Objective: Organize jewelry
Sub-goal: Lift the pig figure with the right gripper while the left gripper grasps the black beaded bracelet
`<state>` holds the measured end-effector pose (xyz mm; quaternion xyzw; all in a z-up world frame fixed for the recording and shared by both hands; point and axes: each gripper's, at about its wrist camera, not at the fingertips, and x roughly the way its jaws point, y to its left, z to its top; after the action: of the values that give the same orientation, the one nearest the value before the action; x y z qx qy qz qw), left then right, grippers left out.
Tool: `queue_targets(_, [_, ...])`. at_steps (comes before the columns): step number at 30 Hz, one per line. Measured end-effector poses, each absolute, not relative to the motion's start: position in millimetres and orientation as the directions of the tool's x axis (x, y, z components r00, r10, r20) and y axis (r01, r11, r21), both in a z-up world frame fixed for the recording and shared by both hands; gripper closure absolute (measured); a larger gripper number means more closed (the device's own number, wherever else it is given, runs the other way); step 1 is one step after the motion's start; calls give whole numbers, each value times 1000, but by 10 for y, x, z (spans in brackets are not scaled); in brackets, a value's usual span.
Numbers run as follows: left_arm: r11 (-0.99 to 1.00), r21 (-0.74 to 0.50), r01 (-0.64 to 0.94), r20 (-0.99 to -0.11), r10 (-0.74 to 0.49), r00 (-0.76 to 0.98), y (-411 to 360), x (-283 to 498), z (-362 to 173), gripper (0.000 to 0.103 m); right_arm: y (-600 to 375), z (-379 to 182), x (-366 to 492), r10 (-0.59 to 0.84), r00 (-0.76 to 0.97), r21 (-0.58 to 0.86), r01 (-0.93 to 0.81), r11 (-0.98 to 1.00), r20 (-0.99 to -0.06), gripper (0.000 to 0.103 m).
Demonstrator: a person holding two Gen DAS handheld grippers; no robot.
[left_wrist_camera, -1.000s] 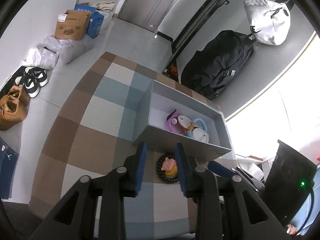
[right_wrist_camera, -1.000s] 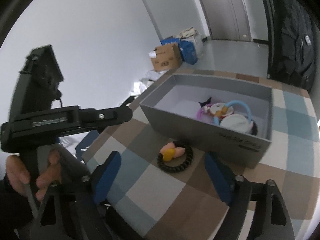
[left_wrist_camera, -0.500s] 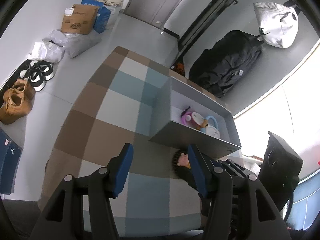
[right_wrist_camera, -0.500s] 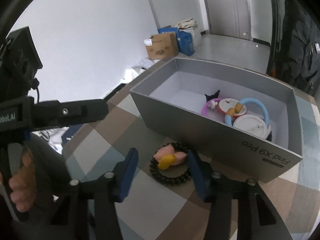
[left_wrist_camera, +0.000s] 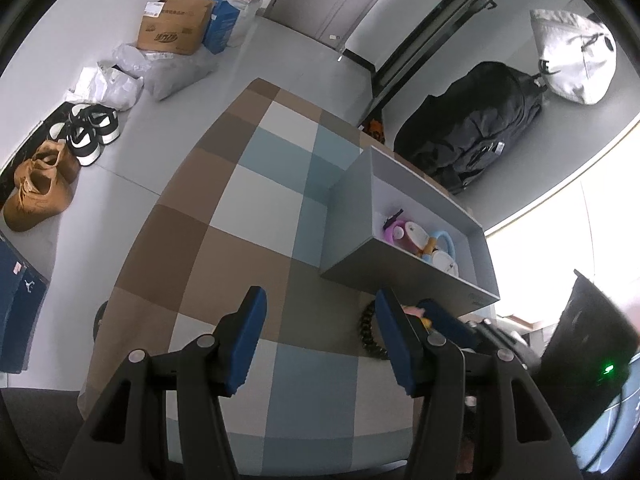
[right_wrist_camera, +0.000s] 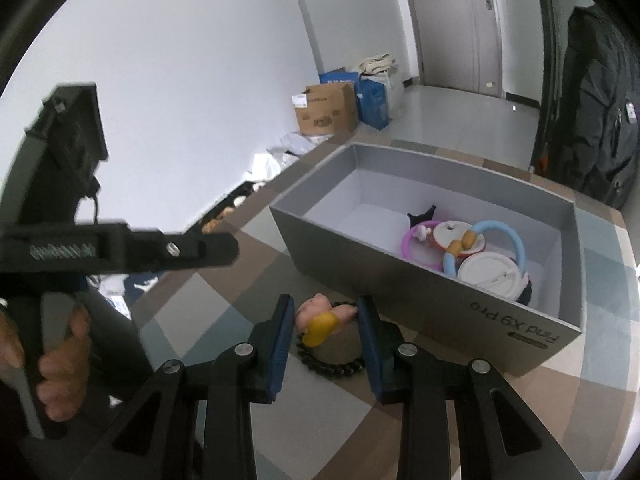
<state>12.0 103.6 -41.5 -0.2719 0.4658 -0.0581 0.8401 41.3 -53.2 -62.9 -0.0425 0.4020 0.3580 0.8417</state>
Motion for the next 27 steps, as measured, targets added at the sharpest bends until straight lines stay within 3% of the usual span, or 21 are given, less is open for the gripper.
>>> queue_targets(7, [855,-501,-131,-759,-362,541,908,138,-445,52,-813,-487,321,604,427,281,-609,742,-672,72])
queue_targets(14, [915,-399,-52,-796,-318,515,551,145,-436,51,-1116,-312,311,618,475,329,-558,762,-627,72])
queue_targets(16, [928,-372,-32,-807,-306,506,452,152,-448,49,-1184,-267,311,618,488,335,-548,766,-616,72])
queue_targets(18, [937,-350,-17,-812,-294,504,375,146,-446,38,-1254,-224,304,621,500,345,-538,769,-604,72])
queue_targets(27, [973,-228,41,-843,-218,491,46,183,-493,32,-1494,-140,375,619,534,375,-500,781,-576,72])
